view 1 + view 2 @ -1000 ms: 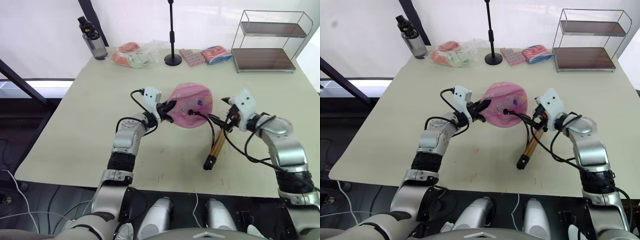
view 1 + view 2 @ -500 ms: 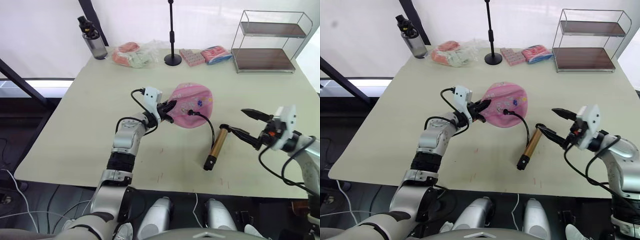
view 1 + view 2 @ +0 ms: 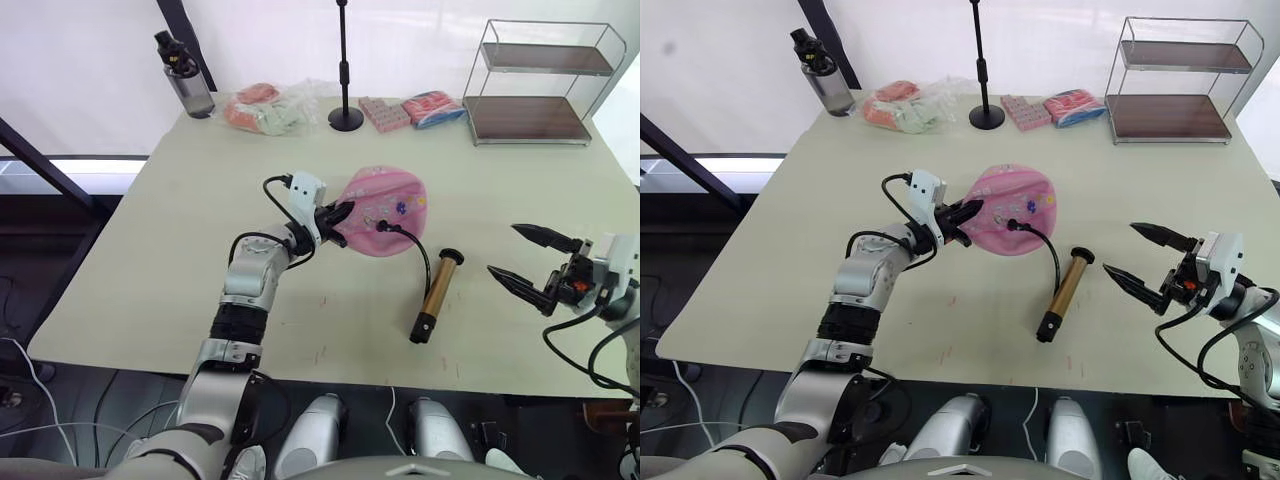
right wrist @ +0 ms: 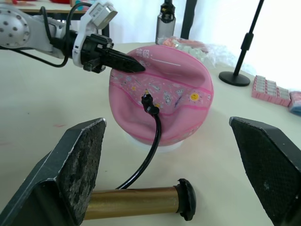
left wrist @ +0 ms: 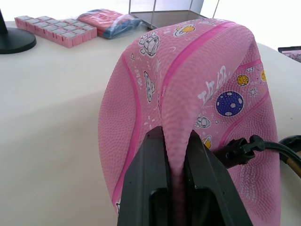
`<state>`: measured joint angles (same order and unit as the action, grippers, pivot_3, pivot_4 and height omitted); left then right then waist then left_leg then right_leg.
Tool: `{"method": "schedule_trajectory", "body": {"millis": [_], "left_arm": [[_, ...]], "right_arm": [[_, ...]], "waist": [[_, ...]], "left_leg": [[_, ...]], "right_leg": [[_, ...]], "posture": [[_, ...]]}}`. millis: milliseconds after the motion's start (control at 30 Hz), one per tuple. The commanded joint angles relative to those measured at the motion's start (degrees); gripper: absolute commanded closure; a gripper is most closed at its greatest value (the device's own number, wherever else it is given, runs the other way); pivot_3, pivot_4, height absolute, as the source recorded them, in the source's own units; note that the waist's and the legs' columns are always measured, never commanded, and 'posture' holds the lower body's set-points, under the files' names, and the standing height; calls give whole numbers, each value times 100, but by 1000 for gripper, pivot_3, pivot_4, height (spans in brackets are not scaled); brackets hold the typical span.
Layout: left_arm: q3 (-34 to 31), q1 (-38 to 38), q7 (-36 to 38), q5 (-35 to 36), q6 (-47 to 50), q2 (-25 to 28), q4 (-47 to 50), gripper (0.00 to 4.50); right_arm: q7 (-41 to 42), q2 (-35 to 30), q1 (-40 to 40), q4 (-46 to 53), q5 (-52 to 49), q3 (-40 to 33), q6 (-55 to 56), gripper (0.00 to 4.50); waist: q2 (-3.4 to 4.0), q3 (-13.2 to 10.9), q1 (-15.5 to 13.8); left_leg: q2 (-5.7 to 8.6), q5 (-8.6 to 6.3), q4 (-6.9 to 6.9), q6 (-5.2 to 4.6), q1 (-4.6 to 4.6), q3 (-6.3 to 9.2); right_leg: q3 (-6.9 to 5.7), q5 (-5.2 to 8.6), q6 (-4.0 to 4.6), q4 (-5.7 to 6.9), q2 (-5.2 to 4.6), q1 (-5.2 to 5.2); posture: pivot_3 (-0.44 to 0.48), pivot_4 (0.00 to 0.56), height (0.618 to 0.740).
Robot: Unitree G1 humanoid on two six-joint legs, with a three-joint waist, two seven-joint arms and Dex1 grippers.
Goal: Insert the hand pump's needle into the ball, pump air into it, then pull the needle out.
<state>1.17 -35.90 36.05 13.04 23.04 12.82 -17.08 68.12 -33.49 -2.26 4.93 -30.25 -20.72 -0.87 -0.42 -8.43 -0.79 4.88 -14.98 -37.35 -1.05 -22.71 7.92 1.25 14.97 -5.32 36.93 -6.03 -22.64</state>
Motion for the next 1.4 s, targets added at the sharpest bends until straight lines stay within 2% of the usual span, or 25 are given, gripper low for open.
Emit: {"method": "schedule_trajectory", "body": {"millis": [33,67,133,200,300,333,733,900,1067,1167,1400], "left_arm": [[187,-17,146,-6,154,27,129,3703],[160,-39,149,18,155,29,158,3470],[154,-65,154,18,162,49,202,2405],[175,-96,203,28,232,106,361,1670],[194,-109,319,94,405,231,683,185],[179,-122,346,133,479,272,802,85],[129,-267,660,819,1582,713,2384,85],[456,-155,1010,1291,2338,956,3163,85],[776,-11,1030,1614,2967,1043,3654,85],[1091,126,980,1528,3129,1135,3670,85],[1961,541,654,1248,3243,929,3526,85]], "right_arm": [[117,-58,56,54,-209,-51,169,0],[133,-58,64,47,-226,-45,187,0],[154,-65,76,38,-260,-35,191,0],[165,-59,82,31,-293,-25,198,0],[184,-50,91,39,-341,-2,183,0],[190,-49,93,38,-350,1,180,0],[275,3,180,23,-394,-4,275,0],[375,-22,291,-36,-428,-61,380,0],[531,-178,555,-73,-446,-200,497,0],[634,-310,703,-166,-454,-322,582,0],[999,-625,936,-469,-552,-532,698,0]], "waist": [[0,0,-2],[0,0,-4],[0,-1,-4],[0,-1,0],[0,-7,4],[1,-10,7],[0,-33,11],[1,-34,12],[2,-35,9],[2,-35,12],[0,-37,9]], "left_leg": [[0,0,0,0,-1,0],[0,0,0,0,-1,0],[0,0,-1,0,-1,0],[0,0,-3,0,-1,0],[-1,1,-4,2,-1,0],[-1,1,-5,2,-1,0],[-2,2,-6,2,-3,-1],[-3,2,-6,2,-3,-1],[-3,2,-10,2,-2,-3],[-3,2,-15,2,0,-6],[-3,3,-19,2,12,-19]], "right_leg": [[0,0,0,-2,0,0],[0,0,0,-2,0,0],[1,0,0,-2,0,0],[1,-1,0,1,0,0],[1,-1,1,7,1,-1],[1,-1,1,8,1,-1],[4,-1,1,8,0,-3],[4,-1,2,9,1,-4],[7,-1,2,14,1,-3],[10,-1,2,20,1,-3],[26,0,2,44,2,-3]], "posture": [[0,150,736],[0,150,736],[0,150,736],[0,150,736],[0,150,736],[0,150,736],[0,150,736],[0,150,736],[0,150,736],[0,150,736],[0,150,736]]}}
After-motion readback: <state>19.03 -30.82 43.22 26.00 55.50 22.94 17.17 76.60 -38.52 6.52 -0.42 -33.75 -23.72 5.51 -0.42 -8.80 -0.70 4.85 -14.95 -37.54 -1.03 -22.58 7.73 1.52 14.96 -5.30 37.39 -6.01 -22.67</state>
